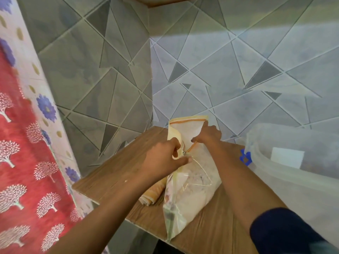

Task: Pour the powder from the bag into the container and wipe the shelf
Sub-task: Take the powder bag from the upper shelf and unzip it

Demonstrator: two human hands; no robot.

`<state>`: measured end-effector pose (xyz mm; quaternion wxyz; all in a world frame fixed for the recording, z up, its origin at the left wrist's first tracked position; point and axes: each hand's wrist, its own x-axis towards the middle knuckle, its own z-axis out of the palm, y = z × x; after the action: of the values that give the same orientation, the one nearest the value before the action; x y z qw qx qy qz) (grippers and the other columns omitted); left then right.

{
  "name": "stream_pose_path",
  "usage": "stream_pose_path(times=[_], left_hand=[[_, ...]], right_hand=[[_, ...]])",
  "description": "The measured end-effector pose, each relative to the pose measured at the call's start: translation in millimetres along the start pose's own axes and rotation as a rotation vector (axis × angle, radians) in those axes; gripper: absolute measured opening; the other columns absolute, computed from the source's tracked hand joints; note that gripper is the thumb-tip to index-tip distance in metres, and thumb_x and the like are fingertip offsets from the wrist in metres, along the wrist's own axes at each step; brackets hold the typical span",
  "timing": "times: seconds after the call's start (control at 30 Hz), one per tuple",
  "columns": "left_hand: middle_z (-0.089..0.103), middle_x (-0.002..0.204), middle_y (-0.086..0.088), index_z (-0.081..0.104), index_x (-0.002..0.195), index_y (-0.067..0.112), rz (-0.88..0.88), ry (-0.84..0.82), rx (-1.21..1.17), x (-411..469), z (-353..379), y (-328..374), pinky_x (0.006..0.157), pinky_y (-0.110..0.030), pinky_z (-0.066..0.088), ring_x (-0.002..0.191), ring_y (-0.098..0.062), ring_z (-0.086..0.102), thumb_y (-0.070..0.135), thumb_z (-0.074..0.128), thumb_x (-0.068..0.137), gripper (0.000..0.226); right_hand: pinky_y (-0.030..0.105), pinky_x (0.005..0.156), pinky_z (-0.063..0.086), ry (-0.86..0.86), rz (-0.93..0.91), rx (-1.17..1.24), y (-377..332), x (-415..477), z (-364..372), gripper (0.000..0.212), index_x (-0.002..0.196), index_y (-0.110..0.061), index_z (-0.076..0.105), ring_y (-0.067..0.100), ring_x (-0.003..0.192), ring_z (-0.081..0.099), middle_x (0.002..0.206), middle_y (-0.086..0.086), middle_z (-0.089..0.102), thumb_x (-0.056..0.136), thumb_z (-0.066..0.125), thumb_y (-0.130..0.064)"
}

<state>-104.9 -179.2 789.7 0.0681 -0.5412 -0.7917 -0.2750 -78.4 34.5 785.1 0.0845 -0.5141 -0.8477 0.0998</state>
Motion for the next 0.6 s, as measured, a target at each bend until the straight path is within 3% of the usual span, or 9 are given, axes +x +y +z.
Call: stream_pose_path(times=[0.1, 0.27, 0.37, 0.43, 0.5, 0.6], left_hand=[[0.06, 0.063, 0.0, 0.05, 0.075, 0.011, 0.05, 0.076, 0.004, 0.4, 2.6, -2.3, 0.058, -0.032, 0.047, 0.069, -0.028, 0.063, 0.043, 0.058, 0.086, 0.035], [0.068, 0.065, -0.012, 0.062, 0.075, 0.001, 0.091, 0.007, -0.17, -1.8, -12.5, -14.4, 0.061, -0.041, 0.05, 0.063, -0.027, 0.063, 0.04, 0.054, 0.071, 0.04], [0.068, 0.073, -0.018, 0.065, 0.08, -0.002, 0.012, 0.008, -0.302, 2.4, -17.0, -24.7, 0.064, -0.041, 0.048, 0.068, -0.031, 0.062, 0.043, 0.057, 0.067, 0.048], [0.068, 0.076, -0.016, 0.065, 0.086, 0.001, -0.074, 0.088, -0.372, 2.3, -7.6, -27.6, 0.065, -0.042, 0.049, 0.064, -0.027, 0.06, 0.044, 0.062, 0.07, 0.046], [0.069, 0.081, -0.004, 0.066, 0.096, 0.013, -0.157, 0.159, -0.371, -2.1, 9.7, -25.6, 0.066, -0.038, 0.051, 0.066, -0.014, 0.061, 0.045, 0.069, 0.074, 0.039], [0.071, 0.09, 0.009, 0.063, 0.111, 0.024, -0.202, 0.233, -0.368, -11.6, 33.3, -18.8, 0.069, -0.03, 0.054, 0.079, -0.01, 0.066, 0.057, 0.066, 0.073, 0.051]], right_hand=[[0.037, 0.094, 0.046, 0.034, 0.022, 0.02, 0.4, 9.6, 5.5, 0.088, 0.141, -0.011, 0.021, 0.029, 0.123, 0.05, 0.131, 0.014, 0.052, 0.074, 0.07, -0.042], [0.037, 0.095, 0.046, 0.295, 0.031, 0.115, 10.7, 32.1, -16.7, 0.043, 0.129, -0.001, 0.042, 0.032, 0.12, 0.055, 0.129, 0.017, 0.057, 0.088, 0.055, -0.004], [0.038, 0.094, 0.046, 0.35, 0.095, 0.107, 34.4, 44.3, -29.7, 0.046, 0.127, 0.003, 0.041, 0.034, 0.12, 0.054, 0.129, 0.02, 0.054, 0.088, 0.059, -0.011], [0.037, 0.093, 0.046, 0.316, 0.093, 0.033, 42.9, 51.7, -31.6, 0.054, 0.131, 0.001, 0.037, 0.034, 0.12, 0.053, 0.129, 0.019, 0.054, 0.087, 0.06, -0.018], [0.037, 0.095, 0.044, 0.236, 0.026, -0.052, 42.3, 58.8, -35.0, 0.06, 0.14, -0.005, 0.029, 0.034, 0.122, 0.051, 0.134, 0.018, 0.05, 0.089, 0.055, -0.022], [0.041, 0.106, 0.037, 0.017, -0.257, -0.074, 38.0, 73.6, -39.8, 0.066, 0.148, -0.018, 0.02, 0.033, 0.133, 0.039, 0.151, 0.012, 0.029, 0.089, 0.05, -0.012]])
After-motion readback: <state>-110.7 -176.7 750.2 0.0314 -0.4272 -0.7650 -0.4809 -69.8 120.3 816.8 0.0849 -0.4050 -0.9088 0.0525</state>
